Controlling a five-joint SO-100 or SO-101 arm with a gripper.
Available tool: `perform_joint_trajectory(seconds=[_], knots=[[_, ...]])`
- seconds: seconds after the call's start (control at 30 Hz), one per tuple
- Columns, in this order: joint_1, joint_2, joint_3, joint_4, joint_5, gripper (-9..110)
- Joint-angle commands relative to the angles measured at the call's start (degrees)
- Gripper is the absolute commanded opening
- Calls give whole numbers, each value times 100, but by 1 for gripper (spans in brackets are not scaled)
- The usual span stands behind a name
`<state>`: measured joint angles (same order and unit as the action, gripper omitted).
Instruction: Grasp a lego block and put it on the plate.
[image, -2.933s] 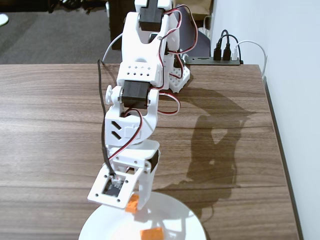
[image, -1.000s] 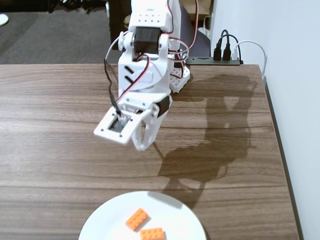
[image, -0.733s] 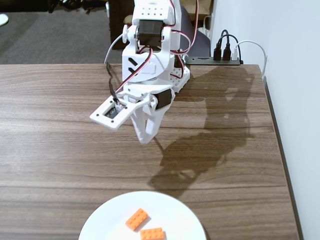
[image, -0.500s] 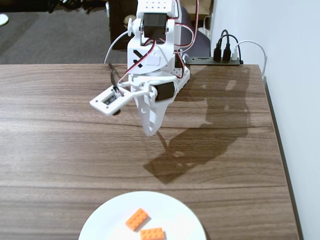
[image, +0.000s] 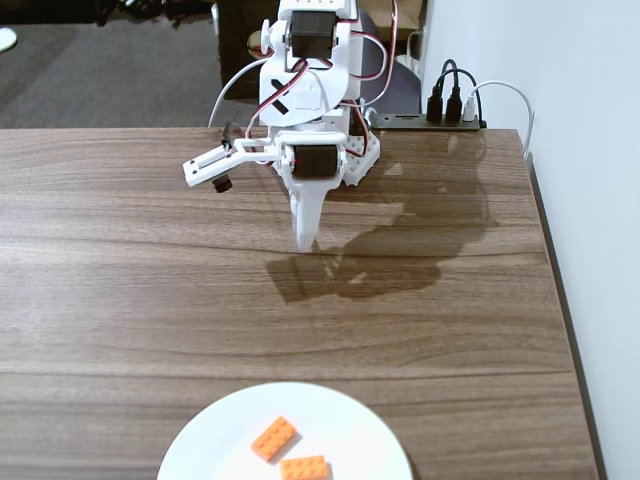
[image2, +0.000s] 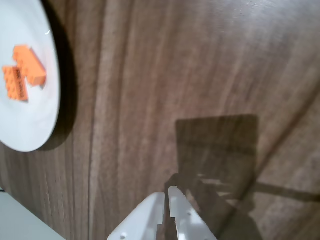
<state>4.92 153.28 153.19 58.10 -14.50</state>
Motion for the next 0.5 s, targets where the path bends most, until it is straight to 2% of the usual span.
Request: perform_joint_trajectory(seconds=[0.0, 0.47], knots=[[0, 413, 193, 105, 149, 1], [88, 2347, 1204, 861, 580, 1]])
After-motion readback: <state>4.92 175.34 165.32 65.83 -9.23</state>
